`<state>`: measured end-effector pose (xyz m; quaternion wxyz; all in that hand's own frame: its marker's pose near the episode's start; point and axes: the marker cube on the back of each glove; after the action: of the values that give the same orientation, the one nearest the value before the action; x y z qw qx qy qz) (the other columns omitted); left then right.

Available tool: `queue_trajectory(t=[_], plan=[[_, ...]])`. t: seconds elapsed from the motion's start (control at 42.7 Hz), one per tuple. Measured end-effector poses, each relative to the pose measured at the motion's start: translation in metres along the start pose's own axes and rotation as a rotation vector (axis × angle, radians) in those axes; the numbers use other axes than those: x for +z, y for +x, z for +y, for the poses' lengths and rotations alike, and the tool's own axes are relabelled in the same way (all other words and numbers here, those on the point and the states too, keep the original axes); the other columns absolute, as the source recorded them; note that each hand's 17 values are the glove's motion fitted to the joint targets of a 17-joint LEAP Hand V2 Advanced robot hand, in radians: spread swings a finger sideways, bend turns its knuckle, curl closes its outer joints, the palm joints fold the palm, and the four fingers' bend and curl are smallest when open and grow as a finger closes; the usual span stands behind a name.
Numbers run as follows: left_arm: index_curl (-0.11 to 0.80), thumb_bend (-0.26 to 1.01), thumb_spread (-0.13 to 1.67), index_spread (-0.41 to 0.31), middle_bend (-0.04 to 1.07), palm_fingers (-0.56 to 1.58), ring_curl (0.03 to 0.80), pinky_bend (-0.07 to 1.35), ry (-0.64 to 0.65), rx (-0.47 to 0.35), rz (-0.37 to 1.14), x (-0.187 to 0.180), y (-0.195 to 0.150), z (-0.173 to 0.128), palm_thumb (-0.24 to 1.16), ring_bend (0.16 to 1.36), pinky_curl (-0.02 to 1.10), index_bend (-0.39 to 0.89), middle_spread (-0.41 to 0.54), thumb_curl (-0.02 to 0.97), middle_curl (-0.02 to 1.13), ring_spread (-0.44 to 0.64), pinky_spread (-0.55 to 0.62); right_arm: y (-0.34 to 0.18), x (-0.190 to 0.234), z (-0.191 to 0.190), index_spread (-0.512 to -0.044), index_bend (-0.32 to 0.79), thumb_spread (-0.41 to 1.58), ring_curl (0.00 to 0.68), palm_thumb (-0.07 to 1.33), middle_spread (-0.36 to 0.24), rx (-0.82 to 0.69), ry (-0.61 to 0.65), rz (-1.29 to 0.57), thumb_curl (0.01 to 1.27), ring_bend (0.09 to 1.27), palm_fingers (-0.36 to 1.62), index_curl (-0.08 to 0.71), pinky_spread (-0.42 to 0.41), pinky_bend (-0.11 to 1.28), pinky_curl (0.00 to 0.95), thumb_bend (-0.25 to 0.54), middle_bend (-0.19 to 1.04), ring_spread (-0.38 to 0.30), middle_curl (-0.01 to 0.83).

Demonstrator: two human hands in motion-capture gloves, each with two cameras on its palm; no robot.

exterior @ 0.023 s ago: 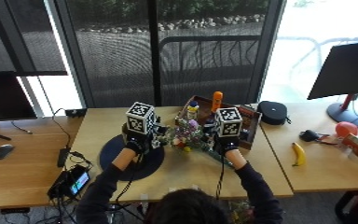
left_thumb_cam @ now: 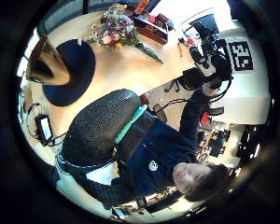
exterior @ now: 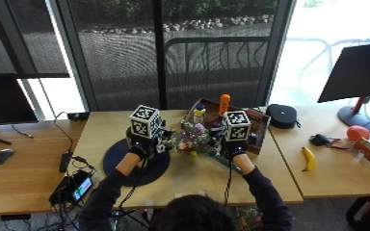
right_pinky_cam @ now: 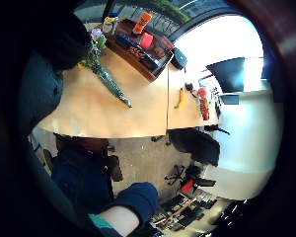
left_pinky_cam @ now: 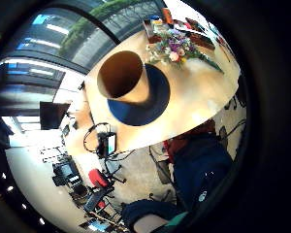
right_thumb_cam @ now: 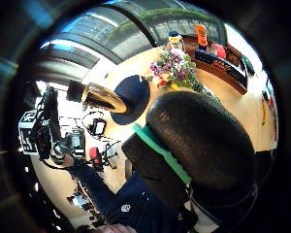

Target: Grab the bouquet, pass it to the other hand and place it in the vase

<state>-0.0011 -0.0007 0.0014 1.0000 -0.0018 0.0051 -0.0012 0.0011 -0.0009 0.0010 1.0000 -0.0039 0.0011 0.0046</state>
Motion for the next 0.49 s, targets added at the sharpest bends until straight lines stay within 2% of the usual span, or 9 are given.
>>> queue_trajectory(t=[0.094, 0.211, 0.492], plan=[[0.023, 0.04, 0.63, 0.045, 0.17, -0.03, 0.108, 0.32, -0.004, -0.010, 0.022, 0.001, -0.003, 0.000, 0.11, 0.49, 0.09, 0.09, 0.262, 0.065, 0.05, 0.29, 0.30, 0.003, 0.003, -0.003, -0.092, 0.18, 0.70, 0.063, 0.21, 0.101, 0.014, -0.015, 0.005, 0.05, 0.24, 0.13, 0.100, 0.095, 0.26, 0.102, 0.130, 0.23, 0.066, 0.089], [0.046, 0.02, 0.81, 0.056, 0.18, -0.06, 0.139, 0.34, -0.007, -0.007, 0.032, 0.003, -0.004, 0.000, 0.11, 0.54, 0.13, 0.10, 0.328, 0.098, 0.07, 0.37, 0.37, 0.003, 0.002, -0.002, -0.112, 0.17, 0.92, 0.090, 0.21, 0.124, 0.011, -0.012, -0.003, 0.07, 0.24, 0.11, 0.142, 0.116, 0.27, 0.144, 0.121, 0.23, 0.083, 0.129], [0.090, -0.02, 0.98, 0.065, 0.19, -0.10, 0.174, 0.36, -0.007, 0.009, 0.034, 0.008, 0.003, -0.002, 0.11, 0.58, 0.19, 0.11, 0.390, 0.164, 0.14, 0.45, 0.43, 0.014, -0.001, 0.013, -0.128, 0.16, 1.16, 0.134, 0.22, 0.141, 0.024, -0.028, 0.024, 0.11, 0.25, 0.08, 0.207, 0.135, 0.27, 0.207, 0.082, 0.23, 0.110, 0.196]])
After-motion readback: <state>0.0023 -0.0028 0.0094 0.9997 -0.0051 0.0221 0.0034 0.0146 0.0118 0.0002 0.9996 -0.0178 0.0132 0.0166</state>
